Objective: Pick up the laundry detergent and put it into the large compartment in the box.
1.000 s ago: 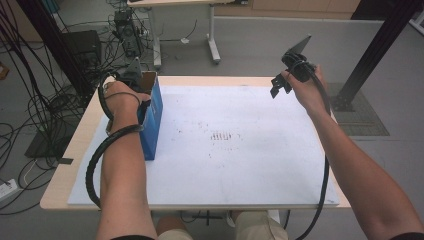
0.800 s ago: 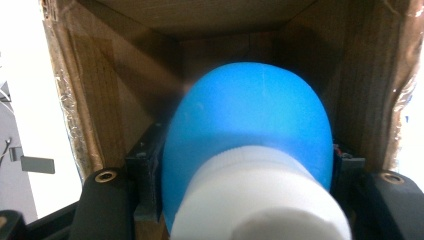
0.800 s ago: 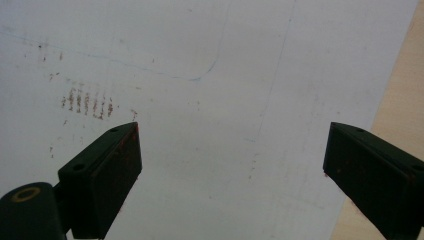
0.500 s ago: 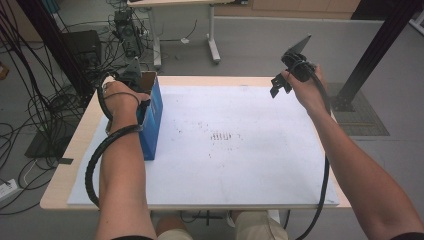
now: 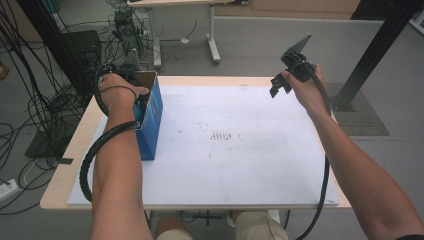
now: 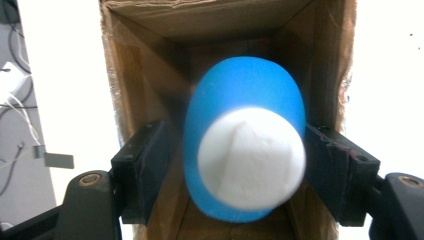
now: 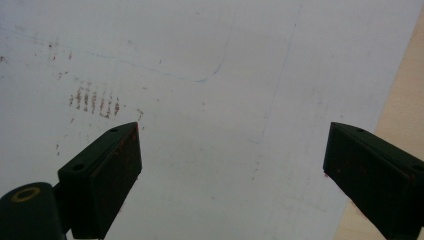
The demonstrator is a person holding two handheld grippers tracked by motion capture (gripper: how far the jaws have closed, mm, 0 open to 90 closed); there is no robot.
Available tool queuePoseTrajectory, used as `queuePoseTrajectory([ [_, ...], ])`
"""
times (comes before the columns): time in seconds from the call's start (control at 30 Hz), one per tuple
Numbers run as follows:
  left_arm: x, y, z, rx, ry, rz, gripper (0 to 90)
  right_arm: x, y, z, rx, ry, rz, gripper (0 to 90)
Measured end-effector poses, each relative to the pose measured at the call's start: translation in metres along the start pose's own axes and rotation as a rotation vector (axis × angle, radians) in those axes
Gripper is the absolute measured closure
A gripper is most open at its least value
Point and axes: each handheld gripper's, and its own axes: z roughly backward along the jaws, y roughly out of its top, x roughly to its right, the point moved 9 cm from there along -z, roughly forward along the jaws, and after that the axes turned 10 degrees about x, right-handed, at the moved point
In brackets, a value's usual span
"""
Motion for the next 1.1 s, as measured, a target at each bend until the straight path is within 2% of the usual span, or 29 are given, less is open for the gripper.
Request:
queuePoseTrajectory([
  [0.17, 0.001, -0.002, 0.013, 0.006, -0.013, -0.013, 26.7, -0.001, -0.001, 0.001, -0.001, 0.003, 0.002, 8.6],
  [0.37, 0.002, -0.003, 0.037, 0.022, -0.021, -0.031, 21.6, -0.003, -0.001, -0.002, -0.008, 0.003, 0.007, 8.6],
  [0.53, 0.011, 0.0, 0.055, 0.053, -0.029, -0.09, 18.4, -0.003, 0.001, -0.004, -0.01, 0.002, 0.006, 7.8],
  [0.67, 0.028, 0.002, 0.064, 0.089, -0.047, -0.184, 16.9, 0.0, 0.003, -0.006, -0.016, 0.004, -0.002, 7.2],
  [0.77, 0.045, 0.004, 0.067, 0.093, -0.067, -0.287, 15.5, 0.001, 0.004, -0.008, -0.019, 0.006, 0.0, 7.1],
  [0.9, 0.067, 0.006, 0.067, 0.105, -0.101, -0.401, 15.4, 0.002, 0.006, -0.012, -0.026, 0.01, 0.004, 6.9],
  [0.97, 0.079, 0.008, 0.066, 0.1, -0.118, -0.46, 15.8, 0.003, 0.007, -0.013, -0.028, 0.009, 0.002, 6.9],
  [1.0, 0.086, 0.009, 0.067, 0.094, -0.123, -0.503, 15.7, 0.003, 0.007, -0.013, -0.03, 0.009, -0.003, 6.9],
  [1.1, 0.101, 0.009, 0.068, 0.095, -0.14, -0.58, 15.8, 0.006, 0.007, -0.013, -0.03, 0.011, -0.005, 6.9],
])
